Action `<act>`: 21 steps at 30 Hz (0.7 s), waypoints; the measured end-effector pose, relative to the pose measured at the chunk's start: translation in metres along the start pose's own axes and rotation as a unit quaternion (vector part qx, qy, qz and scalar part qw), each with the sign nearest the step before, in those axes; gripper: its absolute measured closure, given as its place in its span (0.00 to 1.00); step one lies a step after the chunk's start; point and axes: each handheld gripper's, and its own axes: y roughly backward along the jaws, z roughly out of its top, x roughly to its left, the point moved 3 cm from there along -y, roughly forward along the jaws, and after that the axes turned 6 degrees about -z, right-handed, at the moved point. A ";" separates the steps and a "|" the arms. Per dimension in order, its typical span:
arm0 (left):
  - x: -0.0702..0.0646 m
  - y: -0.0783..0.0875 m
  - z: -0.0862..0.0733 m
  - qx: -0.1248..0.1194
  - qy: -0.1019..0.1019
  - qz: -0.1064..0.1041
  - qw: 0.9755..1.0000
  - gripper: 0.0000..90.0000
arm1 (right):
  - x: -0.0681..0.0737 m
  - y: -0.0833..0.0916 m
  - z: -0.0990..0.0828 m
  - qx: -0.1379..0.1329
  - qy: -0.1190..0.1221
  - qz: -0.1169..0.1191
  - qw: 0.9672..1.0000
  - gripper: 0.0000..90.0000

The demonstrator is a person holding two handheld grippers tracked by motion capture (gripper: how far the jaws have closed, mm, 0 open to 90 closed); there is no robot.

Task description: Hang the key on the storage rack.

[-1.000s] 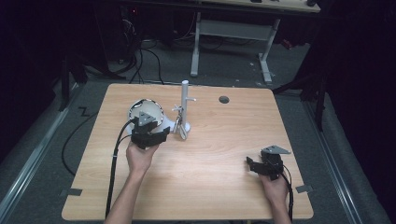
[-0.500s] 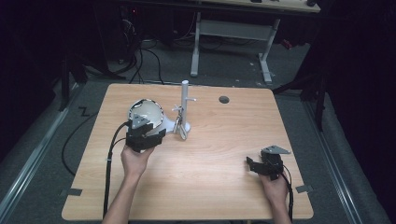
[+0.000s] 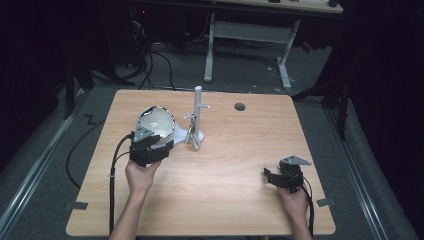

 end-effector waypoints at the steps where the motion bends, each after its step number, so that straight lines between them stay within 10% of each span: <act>1: 0.000 0.001 0.000 0.000 0.000 0.000 1.000 0.46 | 0.000 0.000 0.000 0.000 0.000 0.000 1.000 0.33; 21: 0.005 0.020 -0.009 -0.014 0.011 -0.001 1.000 0.46 | 0.000 0.000 0.000 0.000 0.000 0.000 1.000 0.33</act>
